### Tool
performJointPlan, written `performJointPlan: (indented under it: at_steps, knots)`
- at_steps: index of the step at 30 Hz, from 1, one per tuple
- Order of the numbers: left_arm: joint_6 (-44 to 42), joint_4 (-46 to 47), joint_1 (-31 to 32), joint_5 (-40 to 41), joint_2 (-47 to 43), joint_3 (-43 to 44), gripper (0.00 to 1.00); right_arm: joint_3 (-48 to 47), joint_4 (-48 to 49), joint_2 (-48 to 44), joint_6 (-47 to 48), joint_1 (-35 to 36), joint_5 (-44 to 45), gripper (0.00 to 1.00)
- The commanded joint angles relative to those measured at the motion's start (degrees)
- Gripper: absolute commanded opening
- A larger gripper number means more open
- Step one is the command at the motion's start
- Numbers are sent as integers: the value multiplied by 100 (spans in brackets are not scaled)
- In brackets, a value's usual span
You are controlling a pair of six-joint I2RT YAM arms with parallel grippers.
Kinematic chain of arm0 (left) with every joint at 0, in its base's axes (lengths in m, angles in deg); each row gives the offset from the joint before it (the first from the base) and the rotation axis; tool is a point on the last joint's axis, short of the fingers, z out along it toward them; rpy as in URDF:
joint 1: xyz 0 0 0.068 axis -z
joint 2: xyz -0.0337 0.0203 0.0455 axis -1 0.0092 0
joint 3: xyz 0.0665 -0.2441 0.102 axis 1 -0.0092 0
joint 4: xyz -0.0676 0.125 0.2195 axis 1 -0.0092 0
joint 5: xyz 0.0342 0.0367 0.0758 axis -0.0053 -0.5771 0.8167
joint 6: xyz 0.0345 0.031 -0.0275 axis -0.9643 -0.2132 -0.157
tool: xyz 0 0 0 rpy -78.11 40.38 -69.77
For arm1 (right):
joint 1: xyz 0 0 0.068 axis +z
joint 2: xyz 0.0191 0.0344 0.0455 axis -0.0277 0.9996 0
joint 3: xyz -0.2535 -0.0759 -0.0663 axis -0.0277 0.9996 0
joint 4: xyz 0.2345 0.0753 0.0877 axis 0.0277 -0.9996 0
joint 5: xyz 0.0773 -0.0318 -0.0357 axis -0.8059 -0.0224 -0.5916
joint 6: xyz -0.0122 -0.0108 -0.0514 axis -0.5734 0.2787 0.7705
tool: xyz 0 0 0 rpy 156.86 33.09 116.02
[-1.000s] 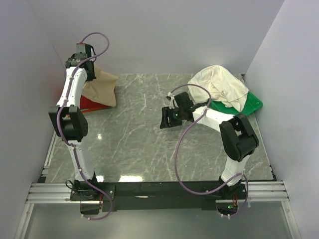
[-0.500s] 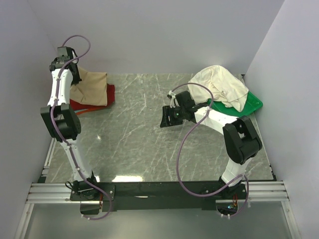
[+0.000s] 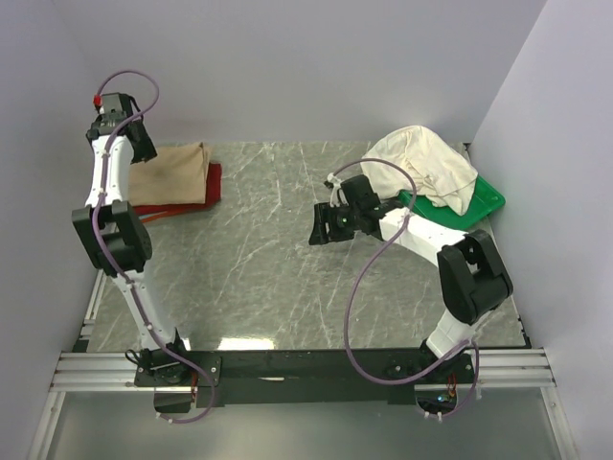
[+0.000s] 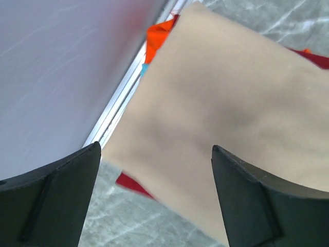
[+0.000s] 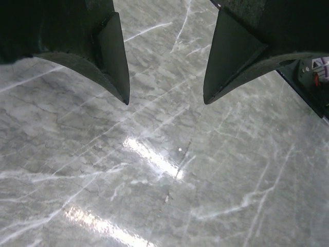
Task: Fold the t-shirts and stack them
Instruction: Neatly place the folded tshirt to the corner, then reset both grippers
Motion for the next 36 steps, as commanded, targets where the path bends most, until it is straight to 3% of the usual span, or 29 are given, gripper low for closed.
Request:
performJointPlan:
  at_steps: [1,8,12,21,27,32,36]
  knots:
    - [552,571,150,344,-1204,-527,93,29,86,-426,67,1,76,66]
    - [1026,1880,1019,378,-2690,-2680,93,108,-37,-795,58,10,331,66]
    - [1264,2759,1940,335,-3786,-4277,94,213,-64,-1129,-12,10,595,66]
    - [1897,4438,3567,378,-5713,-6933,94,644,-91,-2447,-179,1,1701,67]
    - [2284,5132,4402,721,-6627,-8051,94,1302,226,-3501,-372,1,3150,69]
    - [2372,5214,4553,844,-6954,-8325,94,1725,419,-4178,-460,1,4608,69]
    - [2442,5283,4580,845,-7269,-8588,94,2111,674,-4583,-600,1,5147,70]
